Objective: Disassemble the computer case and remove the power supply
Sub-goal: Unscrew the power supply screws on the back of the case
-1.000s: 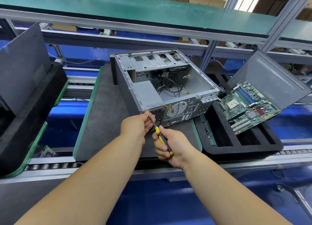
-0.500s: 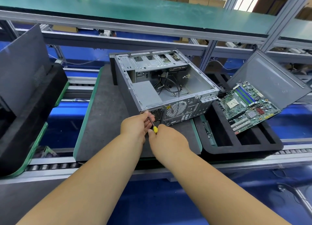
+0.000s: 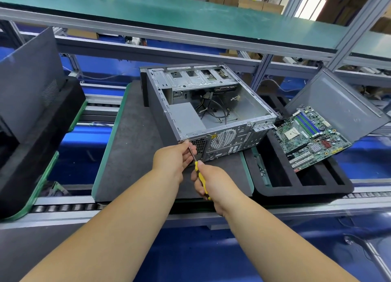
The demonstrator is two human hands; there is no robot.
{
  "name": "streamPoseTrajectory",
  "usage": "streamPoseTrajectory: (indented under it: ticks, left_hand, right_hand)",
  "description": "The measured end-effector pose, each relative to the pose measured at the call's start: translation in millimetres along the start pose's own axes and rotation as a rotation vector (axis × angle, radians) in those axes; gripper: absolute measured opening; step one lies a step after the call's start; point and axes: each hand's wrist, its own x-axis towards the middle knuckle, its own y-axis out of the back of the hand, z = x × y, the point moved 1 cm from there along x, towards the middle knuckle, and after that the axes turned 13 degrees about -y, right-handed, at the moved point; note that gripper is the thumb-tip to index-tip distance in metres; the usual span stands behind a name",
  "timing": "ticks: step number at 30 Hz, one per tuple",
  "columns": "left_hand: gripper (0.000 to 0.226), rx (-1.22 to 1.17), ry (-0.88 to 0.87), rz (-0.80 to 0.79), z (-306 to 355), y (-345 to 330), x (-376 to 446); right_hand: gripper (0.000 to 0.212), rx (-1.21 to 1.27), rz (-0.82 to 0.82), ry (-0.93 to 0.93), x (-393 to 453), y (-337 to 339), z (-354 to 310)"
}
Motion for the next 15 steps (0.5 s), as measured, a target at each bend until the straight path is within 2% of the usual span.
streamPoseTrajectory:
  ticks: [2, 6, 8, 10, 12, 14, 15]
  left_hand:
    - [0.013, -0.008, 0.006, -0.009, 0, 0, 0]
    - [0.015, -0.015, 0.003, -0.024, -1, 2, 2]
    - [0.016, -0.020, 0.006, -0.027, -1, 2, 2]
    - [0.017, -0.021, 0.011, -0.028, -1, 2, 3]
    - [0.016, -0.019, 0.012, -0.029, -1, 2, 4]
    - [0.016, -0.015, 0.005, -0.023, -2, 1, 5]
    - [0.016, -0.018, 0.001, -0.017, -3, 1, 5]
  right_hand:
    - [0.045, -0.216, 0.170, 0.043, -5, 0, -4]
    - [0.039, -0.935, 0.639, 0.339, -12, -1, -3]
    - [0.036, -1.070, 0.757, 0.387, -11, -5, -3]
    - [0.035, -1.083, 0.753, 0.398, -9, -6, -4]
    - [0.038, -0.988, 0.646, 0.376, -6, -1, -6]
    - [0.042, -0.725, 0.394, 0.299, -5, 7, -8]
    - [0.044, -0.499, 0.215, 0.228, -4, 10, -8]
